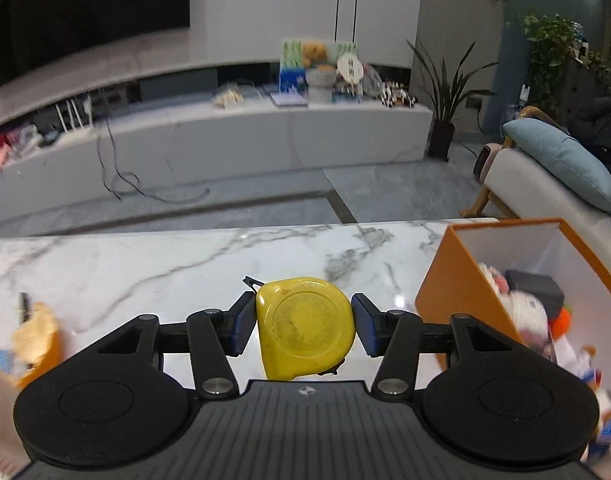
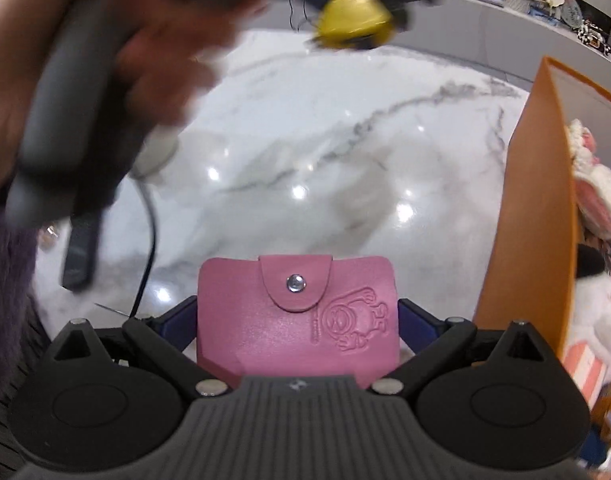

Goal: Organize objects
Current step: 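Lift the tape measure with the left gripper while the right gripper carries the wallet toward the orange box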

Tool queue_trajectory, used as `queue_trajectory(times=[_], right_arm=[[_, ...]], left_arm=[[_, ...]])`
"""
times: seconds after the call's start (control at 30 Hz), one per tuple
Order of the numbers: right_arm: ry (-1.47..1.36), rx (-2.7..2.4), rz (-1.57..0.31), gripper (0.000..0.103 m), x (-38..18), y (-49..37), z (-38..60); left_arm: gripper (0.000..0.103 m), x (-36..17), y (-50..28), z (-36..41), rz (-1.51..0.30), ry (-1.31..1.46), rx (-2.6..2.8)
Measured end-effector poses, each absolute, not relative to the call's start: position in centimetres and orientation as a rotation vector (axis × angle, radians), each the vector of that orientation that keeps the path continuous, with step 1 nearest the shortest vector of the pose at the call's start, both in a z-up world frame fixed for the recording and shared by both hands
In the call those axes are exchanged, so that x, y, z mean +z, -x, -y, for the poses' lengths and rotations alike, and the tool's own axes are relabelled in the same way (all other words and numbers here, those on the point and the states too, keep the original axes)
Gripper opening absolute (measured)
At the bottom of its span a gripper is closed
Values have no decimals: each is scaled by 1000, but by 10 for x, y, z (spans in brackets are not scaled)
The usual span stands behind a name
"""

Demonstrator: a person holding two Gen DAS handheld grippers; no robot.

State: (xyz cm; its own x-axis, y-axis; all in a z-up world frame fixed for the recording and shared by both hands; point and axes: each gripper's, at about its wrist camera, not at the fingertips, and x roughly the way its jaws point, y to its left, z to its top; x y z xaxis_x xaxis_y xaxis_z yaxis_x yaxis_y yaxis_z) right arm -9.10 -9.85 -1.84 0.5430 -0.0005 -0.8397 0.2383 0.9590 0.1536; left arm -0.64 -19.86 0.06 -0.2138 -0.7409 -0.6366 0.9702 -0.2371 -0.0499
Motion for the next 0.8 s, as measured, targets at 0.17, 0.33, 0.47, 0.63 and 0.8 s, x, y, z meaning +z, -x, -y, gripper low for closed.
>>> queue_trajectory(times=[0.17, 0.33, 0.47, 0.63, 0.8], right_arm=[[-344, -145, -902, 99, -4, 118, 86], [-389, -155, -825, 98, 12, 140, 78], [-432, -183, -762, 98, 26, 151, 89], [-509, -260, -666, 97, 54, 178, 120], [-574, -419, -585, 97, 77, 201, 183]], left_arm=[[60, -1, -11, 164, -504, -543, -1744], [60, -3, -11, 154, -507, -530, -1758], [60, -1, -13, 151, -510, -500, -1764], [60, 1, -12, 140, -498, -491, -1792], [60, -4, -6, 131, -487, -512, -1822]])
